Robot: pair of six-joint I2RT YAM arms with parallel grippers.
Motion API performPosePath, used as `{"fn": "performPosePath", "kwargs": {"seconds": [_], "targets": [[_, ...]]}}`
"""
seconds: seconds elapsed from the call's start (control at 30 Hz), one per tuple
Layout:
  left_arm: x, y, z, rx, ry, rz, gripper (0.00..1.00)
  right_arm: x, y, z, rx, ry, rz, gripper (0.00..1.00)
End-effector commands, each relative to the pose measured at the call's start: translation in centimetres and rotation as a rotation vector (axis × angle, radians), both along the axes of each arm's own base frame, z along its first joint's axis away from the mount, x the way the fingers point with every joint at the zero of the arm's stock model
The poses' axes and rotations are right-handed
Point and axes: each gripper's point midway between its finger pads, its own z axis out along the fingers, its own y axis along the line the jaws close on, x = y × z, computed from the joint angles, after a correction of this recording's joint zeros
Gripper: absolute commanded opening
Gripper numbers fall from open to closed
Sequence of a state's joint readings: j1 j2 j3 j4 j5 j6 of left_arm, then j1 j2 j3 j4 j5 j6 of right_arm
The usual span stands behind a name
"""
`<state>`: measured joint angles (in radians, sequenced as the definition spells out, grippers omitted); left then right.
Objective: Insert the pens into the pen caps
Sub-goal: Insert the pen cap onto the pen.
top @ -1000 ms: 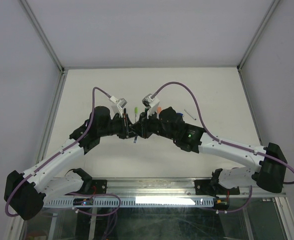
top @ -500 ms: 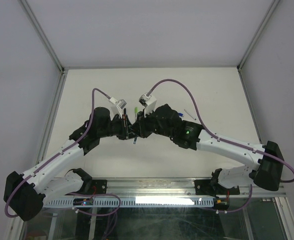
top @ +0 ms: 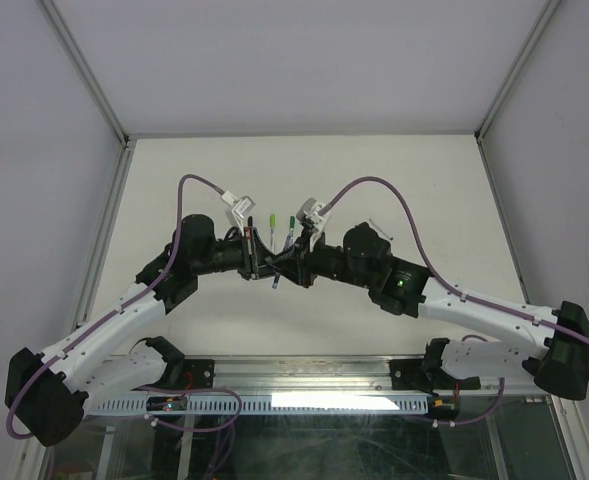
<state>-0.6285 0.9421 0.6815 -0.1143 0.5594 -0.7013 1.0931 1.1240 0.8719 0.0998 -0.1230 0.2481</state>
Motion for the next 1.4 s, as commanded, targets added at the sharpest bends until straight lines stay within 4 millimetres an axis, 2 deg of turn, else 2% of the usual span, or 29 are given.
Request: {"fn": "performPosePath", "kwargs": {"seconds": [0.0,0.2,0.37,0.57,0.9,1.17,1.37], "targets": [[-0.9,-0.7,3.5,-0.099,-0.095,-0.074,0.00,-0.8,-0.1,3.5,0.061,-0.226,0.086,0.00],[-1.1,-0.8,3.0,-0.090,-0.085,-0.091,0.00,-1.6,-0.6,4.4,0.029,-0.398,0.172,0.00],[-1.1,-0.9,2.7,-0.085,-0.081,-0.104,0.00,-2.2,-0.9,4.3,-0.002,-0.469,0.222,0.00],[-1.2,-1.0,2.6,-0.081,-0.082,-0.114,0.00,-2.8,-0.5,3.9,-0.024,-0.501,0.284,0.01],[-1.4,-1.0,2.6,-0.078,-0.082,-0.124,0.00,-2.1,0.4,3.7,-0.058,-0.525,0.290,0.03],[-1.4,-1.0,2.2,-0.069,-0.078,-0.127,0.00,-2.0,0.3,4.7,-0.039,-0.548,0.279,0.04],[-1.4,-1.0,2.2,-0.068,-0.077,-0.129,0.00,-1.9,0.4,4.2,-0.060,-0.545,0.286,0.04]]}}
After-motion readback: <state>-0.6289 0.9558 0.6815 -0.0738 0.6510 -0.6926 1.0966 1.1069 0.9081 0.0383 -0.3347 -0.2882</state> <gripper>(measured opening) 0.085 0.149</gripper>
